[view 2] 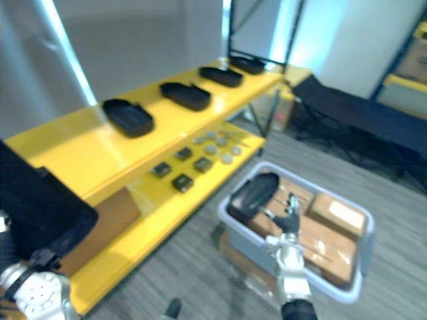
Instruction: Walk over and take plastic housings, then place them on the shelf
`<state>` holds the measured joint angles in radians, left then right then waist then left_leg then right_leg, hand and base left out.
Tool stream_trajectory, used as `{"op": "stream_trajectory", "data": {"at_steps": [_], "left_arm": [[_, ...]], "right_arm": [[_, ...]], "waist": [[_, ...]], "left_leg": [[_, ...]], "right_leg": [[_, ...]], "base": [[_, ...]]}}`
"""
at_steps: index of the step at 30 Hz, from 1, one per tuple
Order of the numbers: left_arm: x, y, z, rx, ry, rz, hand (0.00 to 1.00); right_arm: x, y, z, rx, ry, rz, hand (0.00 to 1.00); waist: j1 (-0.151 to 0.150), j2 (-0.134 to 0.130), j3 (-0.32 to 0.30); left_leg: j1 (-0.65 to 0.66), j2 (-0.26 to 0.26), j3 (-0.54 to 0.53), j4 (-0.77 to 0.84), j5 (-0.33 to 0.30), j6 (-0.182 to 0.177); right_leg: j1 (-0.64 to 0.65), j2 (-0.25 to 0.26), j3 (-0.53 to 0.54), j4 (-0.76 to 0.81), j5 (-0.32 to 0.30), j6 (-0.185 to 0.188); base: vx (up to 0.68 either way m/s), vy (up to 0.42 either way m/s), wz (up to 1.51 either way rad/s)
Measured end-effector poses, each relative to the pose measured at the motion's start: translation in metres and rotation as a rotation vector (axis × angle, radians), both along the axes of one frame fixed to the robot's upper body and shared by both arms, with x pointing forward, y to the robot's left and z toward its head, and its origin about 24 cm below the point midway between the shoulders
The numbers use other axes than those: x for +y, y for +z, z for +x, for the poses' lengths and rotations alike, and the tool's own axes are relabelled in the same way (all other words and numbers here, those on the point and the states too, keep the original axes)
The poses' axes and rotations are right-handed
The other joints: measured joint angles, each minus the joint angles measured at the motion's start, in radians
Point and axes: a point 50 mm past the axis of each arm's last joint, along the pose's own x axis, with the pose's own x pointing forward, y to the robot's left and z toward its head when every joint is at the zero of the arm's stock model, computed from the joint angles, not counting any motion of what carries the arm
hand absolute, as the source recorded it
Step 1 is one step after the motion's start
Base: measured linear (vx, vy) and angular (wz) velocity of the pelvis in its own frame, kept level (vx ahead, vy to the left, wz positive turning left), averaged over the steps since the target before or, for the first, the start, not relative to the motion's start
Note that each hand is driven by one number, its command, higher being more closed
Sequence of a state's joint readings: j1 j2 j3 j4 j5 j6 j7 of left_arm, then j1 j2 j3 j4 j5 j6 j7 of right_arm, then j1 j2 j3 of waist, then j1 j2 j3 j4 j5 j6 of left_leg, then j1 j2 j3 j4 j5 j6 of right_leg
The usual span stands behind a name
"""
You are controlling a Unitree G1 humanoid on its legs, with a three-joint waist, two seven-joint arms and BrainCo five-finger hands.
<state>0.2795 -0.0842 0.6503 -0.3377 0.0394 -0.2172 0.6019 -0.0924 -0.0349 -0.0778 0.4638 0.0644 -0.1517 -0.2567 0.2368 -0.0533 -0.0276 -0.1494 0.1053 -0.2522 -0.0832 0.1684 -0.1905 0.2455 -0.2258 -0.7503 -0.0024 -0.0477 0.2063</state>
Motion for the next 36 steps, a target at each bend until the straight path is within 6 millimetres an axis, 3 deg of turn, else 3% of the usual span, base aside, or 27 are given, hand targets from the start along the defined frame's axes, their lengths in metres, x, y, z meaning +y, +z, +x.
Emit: {"op": "stream_trajectory", "data": {"at_steps": [4,11,12,14,15,16,22,24,25,26,27,28,29,30,36], "left_arm": [[0.005,-0.002,-0.019,0.050,0.055,0.014,1.00],[0.005,-0.001,-0.018,0.052,0.030,0.020,1.00],[0.003,0.001,-0.016,0.047,0.013,0.024,1.00],[0.000,0.001,-0.010,0.039,-0.012,0.021,1.00],[-0.001,0.001,-0.009,0.038,-0.018,0.021,1.00],[-0.001,0.001,-0.009,0.039,-0.019,0.023,1.00],[-0.006,0.012,0.003,-0.011,-0.081,0.047,1.00],[-0.012,0.017,0.017,-0.043,-0.152,0.057,1.00],[-0.014,0.023,0.025,-0.061,-0.202,0.077,1.00],[-0.015,0.031,0.033,-0.076,-0.251,0.120,1.00],[-0.015,0.034,0.036,-0.081,-0.265,0.136,1.00],[-0.015,0.042,0.041,-0.103,-0.309,0.180,1.00],[-0.017,0.044,0.043,-0.118,-0.323,0.180,1.00],[-0.020,0.044,0.046,-0.135,-0.346,0.169,1.00],[-0.032,0.040,0.053,-0.132,-0.435,0.149,1.00]], "right_arm": [[0.004,-0.001,0.000,0.000,0.026,0.011,0.00],[0.020,0.017,0.007,-0.078,0.121,-0.021,0.00],[0.019,0.024,0.008,-0.113,0.122,-0.025,0.00],[0.015,0.035,0.011,-0.166,0.111,-0.033,0.00],[0.013,0.042,0.012,-0.196,0.112,-0.042,0.00],[0.012,0.047,0.012,-0.218,0.114,-0.049,0.00],[0.010,0.056,0.014,-0.263,0.107,-0.052,0.00],[0.007,0.064,0.015,-0.298,0.099,-0.057,0.00],[0.008,0.069,0.016,-0.318,0.102,-0.059,0.00],[0.010,0.072,0.017,-0.331,0.106,-0.054,0.00],[0.010,0.073,0.017,-0.335,0.107,-0.051,0.00],[0.012,0.078,0.019,-0.363,0.112,-0.038,0.00],[0.012,0.080,0.019,-0.372,0.116,-0.034,0.00],[0.012,0.081,0.017,-0.379,0.126,-0.034,0.00],[0.012,0.089,0.008,-0.435,0.152,-0.024,0.00]], "waist": [[0.016,-0.001,-0.001],[0.019,-0.016,0.028],[0.016,-0.019,0.045],[0.003,-0.025,0.065],[-0.006,-0.022,0.070],[-0.007,-0.020,0.074],[-0.012,-0.013,0.100],[-0.020,-0.002,0.117],[-0.032,0.007,0.140],[-0.034,-0.003,0.155],[-0.034,-0.010,0.156],[-0.034,-0.027,0.166],[-0.037,-0.022,0.171],[-0.040,-0.010,0.179],[-0.054,-0.010,0.184]], "left_leg": [[-0.026,0.005,-0.045,0.000,0.008,-0.007],[-0.028,0.007,-0.041,0.005,0.009,0.000],[-0.046,-0.002,-0.039,0.031,0.004,0.009],[-0.088,-0.018,0.011,0.064,0.006,0.074],[-0.103,-0.005,0.098,0.057,0.021,0.106],[-0.105,0.007,0.154,0.049,0.036,0.098],[-0.114,-0.015,0.153,0.037,0.048,0.081],[-0.131,-0.020,0.145,0.047,0.054,0.076],[-0.138,-0.021,0.133,0.056,0.058,0.076],[-0.140,-0.022,0.135,0.056,0.058,0.075],[-0.144,-0.023,0.138,0.056,0.058,0.075],[-0.162,-0.026,0.141,0.058,0.059,0.074],[-0.169,-0.021,0.139,0.061,0.061,0.071],[-0.174,-0.009,0.137,0.069,0.061,0.070],[-0.211,-0.009,0.121,0.099,0.059,0.070]], "right_leg": [[0.001,0.019,-0.040,0.014,-0.018,-0.005],[-0.001,0.018,-0.040,0.019,-0.019,-0.004],[-0.001,0.014,-0.049,0.027,-0.026,0.002],[-0.015,-0.003,-0.074,0.053,-0.035,0.007],[-0.026,-0.013,-0.083,0.064,-0.038,0.010],[-0.029,-0.018,-0.084,0.066,-0.038,0.011],[-0.038,-0.039,-0.089,0.078,-0.036,0.011],[-0.081,-0.068,-0.016,0.170,-0.071,-0.005],[-0.107,-0.071,0.081,0.213,-0.085,-0.020],[-0.121,-0.069,0.170,0.218,-0.106,-0.020],[-0.124,-0.069,0.186,0.213,-0.117,-0.022],[-0.125,-0.063,0.192,0.178,-0.149,0.001],[-0.124,-0.054,0.192,0.164,-0.145,0.017],[-0.123,-0.038,0.197,0.153,-0.141,0.015],[-0.114,-0.018,0.164,0.135,-0.133,0.021]], "base": [[-0.04,-0.003,0.28],[-0.04,0.029,0.00],[-0.06,0.070,0.28],[-0.06,0.103,0.39],[-0.07,0.145,0.31],[-0.06,0.141,0.22],[-0.03,0.073,0.09],[-0.04,0.070,0.17],[-0.06,0.057,0.16],[-0.07,0.022,0.09],[-0.08,-0.044,-0.04],[-0.08,-0.073,-0.04],[-0.09,-0.086,-0.06],[-0.08,-0.048,-0.05],[-0.02,0.003,0.15]]}}
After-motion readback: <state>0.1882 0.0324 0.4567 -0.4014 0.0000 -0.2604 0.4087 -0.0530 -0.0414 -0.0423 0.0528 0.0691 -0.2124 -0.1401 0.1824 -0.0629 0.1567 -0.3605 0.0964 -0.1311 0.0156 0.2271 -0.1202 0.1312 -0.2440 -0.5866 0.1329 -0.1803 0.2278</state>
